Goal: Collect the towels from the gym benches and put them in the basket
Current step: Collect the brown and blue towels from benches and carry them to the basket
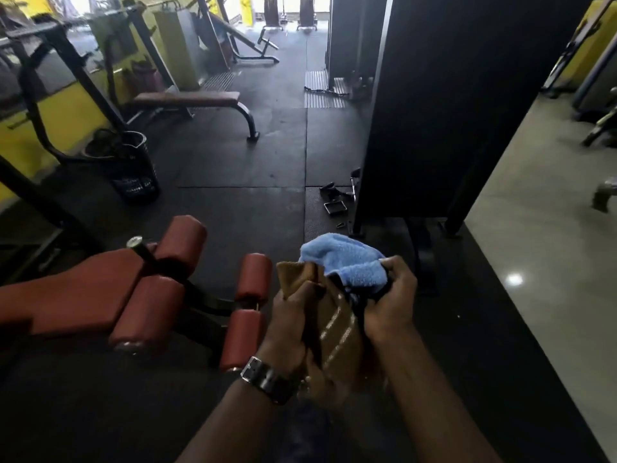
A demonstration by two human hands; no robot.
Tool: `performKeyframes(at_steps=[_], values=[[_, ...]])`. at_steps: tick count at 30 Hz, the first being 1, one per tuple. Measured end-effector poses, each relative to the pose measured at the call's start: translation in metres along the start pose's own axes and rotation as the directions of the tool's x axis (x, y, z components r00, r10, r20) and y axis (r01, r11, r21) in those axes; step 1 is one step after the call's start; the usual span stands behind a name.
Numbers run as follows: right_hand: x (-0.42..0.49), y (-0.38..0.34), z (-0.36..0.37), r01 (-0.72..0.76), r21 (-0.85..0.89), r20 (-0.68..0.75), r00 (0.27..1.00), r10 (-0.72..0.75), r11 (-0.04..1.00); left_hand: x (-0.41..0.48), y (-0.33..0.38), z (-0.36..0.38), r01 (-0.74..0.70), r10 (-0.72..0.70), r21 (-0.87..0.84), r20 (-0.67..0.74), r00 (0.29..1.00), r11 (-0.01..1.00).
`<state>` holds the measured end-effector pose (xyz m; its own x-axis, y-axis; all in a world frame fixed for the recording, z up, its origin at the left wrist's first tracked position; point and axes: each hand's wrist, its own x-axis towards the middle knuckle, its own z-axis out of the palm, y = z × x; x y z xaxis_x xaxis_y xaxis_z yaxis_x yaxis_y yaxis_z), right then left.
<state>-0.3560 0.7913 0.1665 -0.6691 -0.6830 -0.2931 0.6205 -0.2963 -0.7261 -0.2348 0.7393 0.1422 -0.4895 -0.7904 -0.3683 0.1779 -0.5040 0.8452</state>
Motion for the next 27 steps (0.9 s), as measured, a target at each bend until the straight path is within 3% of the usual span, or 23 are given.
performKeyframes(at_steps=[4,8,14,18,22,27], values=[[0.108,-0.011,0.026,0.057,-0.044,-0.026,0.998,-0.058,0.997,0.108,0.029,0.009,-0.077,0.084,0.075,-0.095,0.992,0.994],[0.225,-0.036,0.063,0.156,0.036,-0.026,0.988,-0.155,0.987,0.229,0.083,0.022,-0.137,0.156,0.119,-0.161,0.975,0.983],[0.361,-0.048,0.115,0.145,0.128,-0.009,0.989,-0.145,0.981,0.362,0.155,0.024,-0.191,0.235,0.169,-0.294,0.926,0.967],[0.464,-0.032,0.153,0.053,0.143,0.061,0.996,-0.063,0.988,0.456,0.191,0.018,-0.236,0.305,0.224,-0.357,0.883,0.945],[0.580,-0.014,0.192,-0.034,0.047,0.078,0.997,0.030,0.998,0.558,0.232,0.009,-0.237,0.317,0.232,-0.423,0.849,0.943],[0.718,0.007,0.276,-0.154,0.025,0.178,0.973,0.147,0.988,0.671,0.294,-0.010,-0.232,0.331,0.250,-0.504,0.798,0.940]])
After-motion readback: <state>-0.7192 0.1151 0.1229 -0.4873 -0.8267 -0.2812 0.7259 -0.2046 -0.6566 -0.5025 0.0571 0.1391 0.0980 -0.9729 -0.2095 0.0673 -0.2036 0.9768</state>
